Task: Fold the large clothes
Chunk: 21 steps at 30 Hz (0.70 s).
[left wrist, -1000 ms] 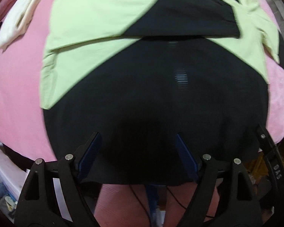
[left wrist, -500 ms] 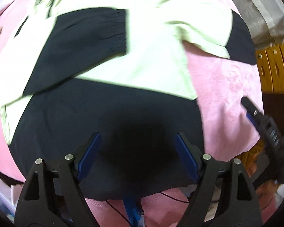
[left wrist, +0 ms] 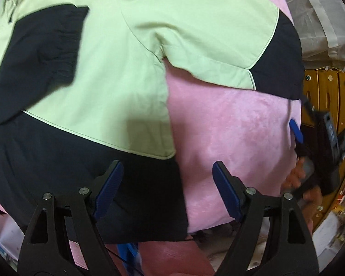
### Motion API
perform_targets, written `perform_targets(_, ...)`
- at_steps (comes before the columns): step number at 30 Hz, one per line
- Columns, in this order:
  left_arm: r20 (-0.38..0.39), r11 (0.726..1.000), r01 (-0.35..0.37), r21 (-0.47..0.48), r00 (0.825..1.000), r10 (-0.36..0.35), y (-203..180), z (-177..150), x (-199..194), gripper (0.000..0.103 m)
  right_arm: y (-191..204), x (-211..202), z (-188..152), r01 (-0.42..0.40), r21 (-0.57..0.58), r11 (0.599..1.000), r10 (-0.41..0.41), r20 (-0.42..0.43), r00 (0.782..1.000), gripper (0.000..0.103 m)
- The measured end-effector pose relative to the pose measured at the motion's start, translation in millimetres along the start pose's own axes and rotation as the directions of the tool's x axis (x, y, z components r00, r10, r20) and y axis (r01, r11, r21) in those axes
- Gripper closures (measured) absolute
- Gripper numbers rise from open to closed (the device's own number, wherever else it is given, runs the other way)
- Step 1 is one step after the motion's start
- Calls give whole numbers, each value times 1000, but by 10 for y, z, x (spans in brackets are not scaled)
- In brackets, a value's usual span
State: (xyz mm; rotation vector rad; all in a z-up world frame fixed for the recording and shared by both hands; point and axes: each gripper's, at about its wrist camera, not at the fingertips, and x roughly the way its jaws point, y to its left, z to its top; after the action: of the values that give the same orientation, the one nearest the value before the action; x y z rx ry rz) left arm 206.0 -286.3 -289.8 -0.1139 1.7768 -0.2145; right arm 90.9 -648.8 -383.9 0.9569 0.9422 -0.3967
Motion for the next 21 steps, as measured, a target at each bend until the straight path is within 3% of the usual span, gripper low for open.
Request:
perform_targets(2,-22,1000,1,-10,1000,-1,-9,11,52,26,-51,76,203,-13,21,1000,12,45,999,19)
perform_targets(5,-23,1000,-15,-17,1000,14,-4,14,71,26,-72,243,488,-27,62,998,22,82,996,29)
perform_targets(10,34,998,-69,6,997,68,42,162,67,26,-145,519,996,-94,152,984,82,85,993,57)
perform_targets(14,84,998,-62,-33,994,65,155,216,-79,26,-187,624,1213,-171,184,968,157,92,983,90)
perform_targets(17,111,994,-87,-62,989,94,301,215,-188,26,-180,492,1296,-206,183,961,180,152,972,93)
perform_targets(21,147,989,-106,-107,982,121,492,232,-387,26,108,178,1380,-224,96,970,194,253,948,94)
